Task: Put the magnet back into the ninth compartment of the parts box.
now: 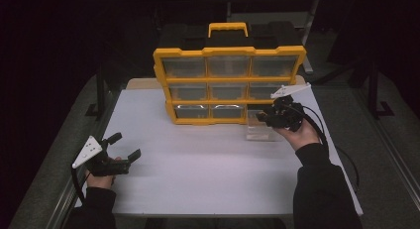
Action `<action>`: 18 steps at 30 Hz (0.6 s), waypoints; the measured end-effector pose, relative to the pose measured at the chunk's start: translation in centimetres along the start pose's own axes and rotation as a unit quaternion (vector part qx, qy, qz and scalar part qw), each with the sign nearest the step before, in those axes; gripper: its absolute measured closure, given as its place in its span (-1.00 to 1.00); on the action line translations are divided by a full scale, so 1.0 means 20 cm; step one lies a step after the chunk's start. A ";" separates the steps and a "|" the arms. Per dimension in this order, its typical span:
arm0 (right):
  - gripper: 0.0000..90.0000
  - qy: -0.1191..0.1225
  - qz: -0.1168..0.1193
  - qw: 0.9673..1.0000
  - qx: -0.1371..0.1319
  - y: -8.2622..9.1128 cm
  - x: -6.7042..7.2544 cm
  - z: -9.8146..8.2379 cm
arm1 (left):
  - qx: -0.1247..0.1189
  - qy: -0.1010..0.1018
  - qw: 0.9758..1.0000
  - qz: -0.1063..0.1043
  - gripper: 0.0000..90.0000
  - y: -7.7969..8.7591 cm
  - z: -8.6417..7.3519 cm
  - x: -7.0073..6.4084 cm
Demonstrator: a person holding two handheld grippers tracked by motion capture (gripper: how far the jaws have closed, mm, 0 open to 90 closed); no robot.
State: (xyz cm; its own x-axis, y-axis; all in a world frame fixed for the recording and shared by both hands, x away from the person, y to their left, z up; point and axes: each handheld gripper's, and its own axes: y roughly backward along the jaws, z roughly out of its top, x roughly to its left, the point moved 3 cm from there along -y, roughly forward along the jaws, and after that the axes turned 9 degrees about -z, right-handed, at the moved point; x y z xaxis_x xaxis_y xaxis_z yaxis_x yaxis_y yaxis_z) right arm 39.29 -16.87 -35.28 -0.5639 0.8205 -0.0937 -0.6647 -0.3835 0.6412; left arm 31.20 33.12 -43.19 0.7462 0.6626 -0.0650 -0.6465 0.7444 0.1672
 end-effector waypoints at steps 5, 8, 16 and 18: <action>0.35 -0.013 -0.007 1.000 0.003 -0.02 -0.03 0.00 | 0.000 0.001 1.000 0.000 -1.00 0.00 0.00 0.00; 0.35 -0.013 -0.009 1.000 0.005 -0.03 -0.03 0.00 | 0.001 0.001 1.000 -0.001 -1.00 0.00 0.00 0.00; 0.31 -0.024 -0.017 0.999 0.011 -0.06 -0.06 -0.01 | 0.002 0.000 1.000 -0.001 -1.00 0.00 0.00 0.00; 0.12 -0.030 -0.013 0.999 0.010 -0.07 -0.06 -0.01 | 0.002 0.000 1.000 -0.001 -1.00 0.00 0.00 0.00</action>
State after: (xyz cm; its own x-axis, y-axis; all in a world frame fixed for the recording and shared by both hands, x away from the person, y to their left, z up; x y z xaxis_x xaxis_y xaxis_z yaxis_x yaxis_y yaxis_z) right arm 40.74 -17.47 -36.19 -0.5157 0.8543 -0.0646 -0.6686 -0.3542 0.6539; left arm 31.22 33.11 -43.23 0.7480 0.6604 -0.0655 -0.6437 0.7461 0.1703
